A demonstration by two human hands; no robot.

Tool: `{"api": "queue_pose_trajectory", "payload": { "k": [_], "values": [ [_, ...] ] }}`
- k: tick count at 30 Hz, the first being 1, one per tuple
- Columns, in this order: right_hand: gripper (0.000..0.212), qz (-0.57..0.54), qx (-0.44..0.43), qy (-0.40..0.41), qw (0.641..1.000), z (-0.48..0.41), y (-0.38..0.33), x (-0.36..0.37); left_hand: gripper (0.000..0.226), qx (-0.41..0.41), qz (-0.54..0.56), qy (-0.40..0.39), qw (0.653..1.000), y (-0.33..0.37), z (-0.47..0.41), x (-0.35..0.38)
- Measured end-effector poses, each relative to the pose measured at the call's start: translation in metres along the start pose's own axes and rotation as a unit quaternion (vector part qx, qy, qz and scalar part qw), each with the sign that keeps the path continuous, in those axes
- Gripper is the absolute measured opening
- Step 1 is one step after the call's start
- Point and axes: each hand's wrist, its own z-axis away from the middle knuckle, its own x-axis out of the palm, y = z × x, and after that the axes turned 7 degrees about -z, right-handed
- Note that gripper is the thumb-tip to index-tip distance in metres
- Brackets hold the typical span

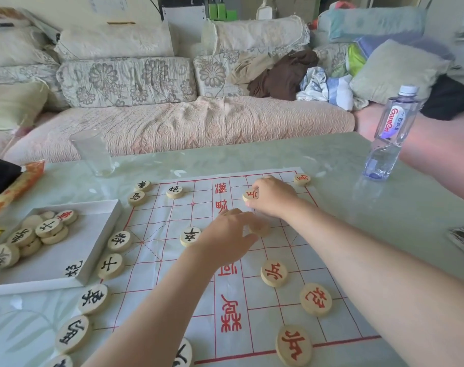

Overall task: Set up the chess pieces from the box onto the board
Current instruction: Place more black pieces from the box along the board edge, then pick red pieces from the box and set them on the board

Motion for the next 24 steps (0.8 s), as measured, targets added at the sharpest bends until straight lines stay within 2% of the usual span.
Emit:
{"api": "queue_pose_trajectory", "payload": {
  "k": [5, 9, 15, 24],
  "values": [
    [0.055, -0.028, -0.017, 0.008, 0.999, 0.008, -0.019, -0.006, 0.036, 0.003, 0.027, 0.014, 1.000, -0.004, 0.007, -0.006],
    [0.045, -0.058, -0.065, 0.011, 0.996, 0.020, -0.055, -0.008, 0.029, -0.029, 0.009, 0.049, 0.998, -0.028, 0.021, -0.027],
    [0.032, -0.106, -0.120, -0.028, 0.987, 0.040, -0.126, 0.013, 0.019, -0.123, -0.024, 0.097, 0.987, -0.097, 0.070, -0.072],
    [0.026, -0.130, -0.224, -0.043, 0.965, 0.049, -0.246, 0.075, 0.029, -0.285, -0.053, 0.155, 0.944, -0.215, 0.158, -0.114]
  ]
}}
